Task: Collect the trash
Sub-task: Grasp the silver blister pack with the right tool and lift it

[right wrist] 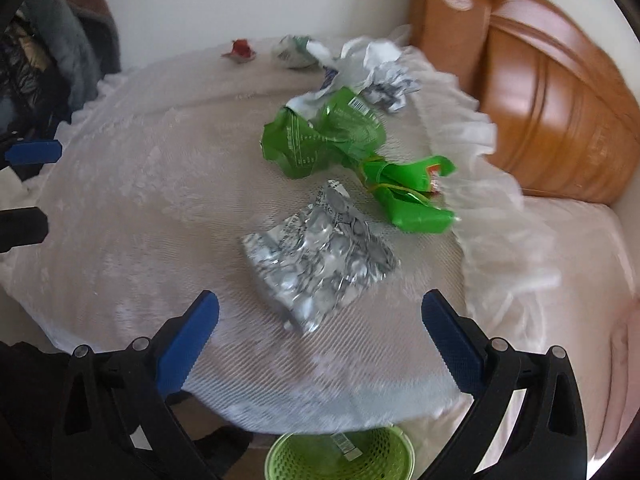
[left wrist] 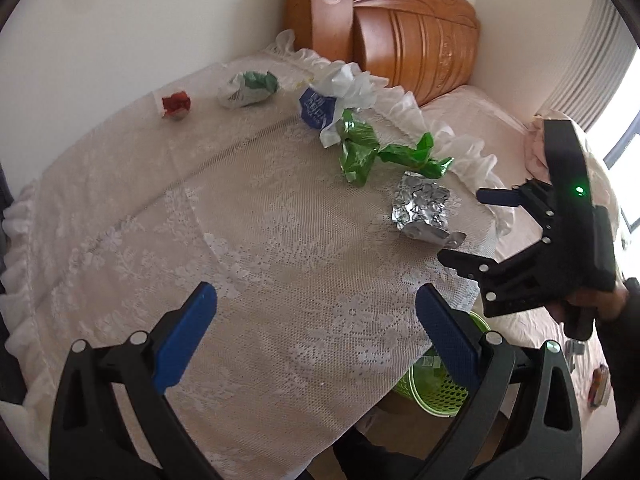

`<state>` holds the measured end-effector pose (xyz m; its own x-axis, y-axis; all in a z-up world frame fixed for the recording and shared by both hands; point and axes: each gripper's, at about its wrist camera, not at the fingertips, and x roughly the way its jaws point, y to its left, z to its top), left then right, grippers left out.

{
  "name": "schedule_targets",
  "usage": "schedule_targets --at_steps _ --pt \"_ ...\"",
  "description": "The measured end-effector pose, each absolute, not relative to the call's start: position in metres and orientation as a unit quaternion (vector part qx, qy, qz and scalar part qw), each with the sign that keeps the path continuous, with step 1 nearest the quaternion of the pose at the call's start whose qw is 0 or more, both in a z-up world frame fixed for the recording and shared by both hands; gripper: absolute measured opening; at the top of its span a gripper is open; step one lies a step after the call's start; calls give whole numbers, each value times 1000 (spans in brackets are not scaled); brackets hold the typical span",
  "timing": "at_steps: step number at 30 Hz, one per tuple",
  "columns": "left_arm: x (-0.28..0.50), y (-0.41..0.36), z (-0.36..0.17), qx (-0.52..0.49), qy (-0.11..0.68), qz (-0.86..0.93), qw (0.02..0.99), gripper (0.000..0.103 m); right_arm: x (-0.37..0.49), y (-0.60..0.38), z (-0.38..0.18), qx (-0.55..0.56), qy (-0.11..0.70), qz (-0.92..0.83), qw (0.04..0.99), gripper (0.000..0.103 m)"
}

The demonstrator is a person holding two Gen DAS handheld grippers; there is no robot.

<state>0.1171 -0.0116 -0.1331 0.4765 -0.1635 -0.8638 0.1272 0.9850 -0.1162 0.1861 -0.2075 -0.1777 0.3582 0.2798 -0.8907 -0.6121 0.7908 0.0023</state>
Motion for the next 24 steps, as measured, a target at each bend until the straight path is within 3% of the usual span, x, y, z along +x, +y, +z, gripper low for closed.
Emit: schedule_targets --at_steps 5,7,13,24 --pt "128 -15 -139 -34 512 -66 856 95 200 -200 -190 -191 488 304 795 99" --pt "132 -16 -140 -37 512 -61 856 95 203 -196 -193 -192 489 314 791 88" --pt "138 -14 -139 -38 511 -51 857 95 202 -195 -190 -189 479 318 796 82" --pt "155 -27 -137 -27 511 -74 856 95 184 -217 -174 -113 478 278 825 82"
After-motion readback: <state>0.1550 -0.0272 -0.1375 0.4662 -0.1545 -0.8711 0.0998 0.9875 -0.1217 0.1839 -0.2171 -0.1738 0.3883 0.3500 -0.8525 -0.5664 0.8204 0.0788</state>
